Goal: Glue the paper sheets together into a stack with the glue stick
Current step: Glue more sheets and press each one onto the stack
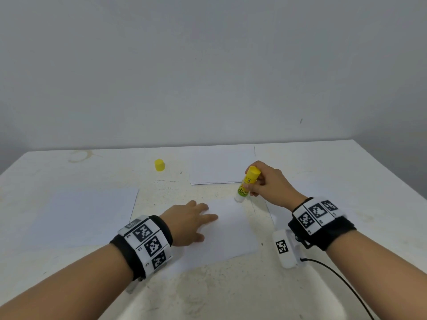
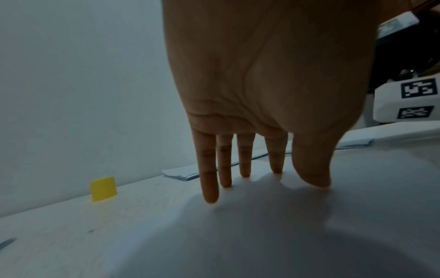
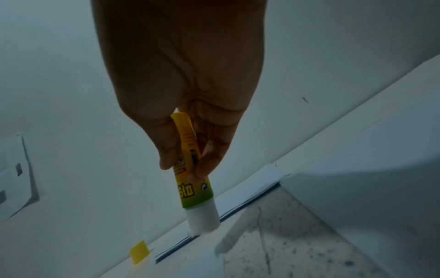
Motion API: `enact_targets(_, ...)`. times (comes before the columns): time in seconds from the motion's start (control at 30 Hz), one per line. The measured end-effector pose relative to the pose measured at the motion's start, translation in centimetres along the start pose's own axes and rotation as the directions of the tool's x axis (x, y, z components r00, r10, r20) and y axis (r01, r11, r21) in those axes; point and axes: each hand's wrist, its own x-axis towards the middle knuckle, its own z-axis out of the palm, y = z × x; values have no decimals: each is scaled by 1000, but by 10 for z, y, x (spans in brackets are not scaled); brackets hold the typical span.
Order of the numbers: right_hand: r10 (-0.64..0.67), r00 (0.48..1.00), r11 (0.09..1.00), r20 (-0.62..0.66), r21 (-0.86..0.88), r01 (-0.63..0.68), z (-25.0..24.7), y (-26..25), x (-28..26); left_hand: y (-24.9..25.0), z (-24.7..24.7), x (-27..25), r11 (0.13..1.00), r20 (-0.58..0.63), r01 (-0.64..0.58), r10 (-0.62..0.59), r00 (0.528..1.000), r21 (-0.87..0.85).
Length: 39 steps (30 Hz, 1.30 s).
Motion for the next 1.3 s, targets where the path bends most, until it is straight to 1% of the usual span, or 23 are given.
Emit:
enact_targets(0.07,-3,1000,1000,-16,-5,3,6,-1,6,-2,-2,0,1000,8,18,-18,1000,15)
enact_targets(0.17,-20,1000,1000,-3,-22,20,19,-7,16,-4,-4,-1,999,4,36,-36,999,8)
enact_targets(0.3,-27,999,998,40,-58,29,40,-16,26,-3,-2,-1,1000,-25,6,-7,1000,-10)
enact_targets(0.43,-50,990,970,129,-228,79,49,-22,29,-1,-3,1,999,8,-23,23,1000,-23)
enact_targets(0.5,-37,983,950,179,-300,91,44,-24,25,0,-3,2,999,33,-16,17,999,-31)
enact_targets(0.67,2,953,914,303,-386,121,23,-21,6,-1,-4,2,999,64,6,-3,998,-42)
enact_targets(0.77,18,938,892,346,-429,141,12,-19,-9,-3,-4,2,999,70,10,-7,998,-44)
enact_targets(0.87,43,927,881,373,-452,141,3,-17,-20,-5,-2,2,999,47,9,-7,999,-37)
enact_targets(1.0,82,913,868,399,-478,131,-7,-16,-26,-6,0,1,999,33,-19,21,999,-43)
enact_targets(1.07,88,916,874,391,-471,117,-12,-15,-25,-6,0,1,999,28,-29,30,999,-15)
enact_targets(1.1,75,928,885,365,-453,107,-14,-15,-23,-6,0,2,1000,25,-25,25,999,7)
enact_targets(1.2,10,980,948,201,-314,55,-19,-18,-16,-8,1,1,999,22,37,-37,999,31)
enact_targets(1.27,-13,995,973,95,-227,34,-17,-20,-12,-8,2,-1,996,-14,75,-74,997,49)
enact_targets(1.3,-20,998,979,61,-203,32,-15,-21,-9,-7,3,-1,995,-41,83,-81,996,63)
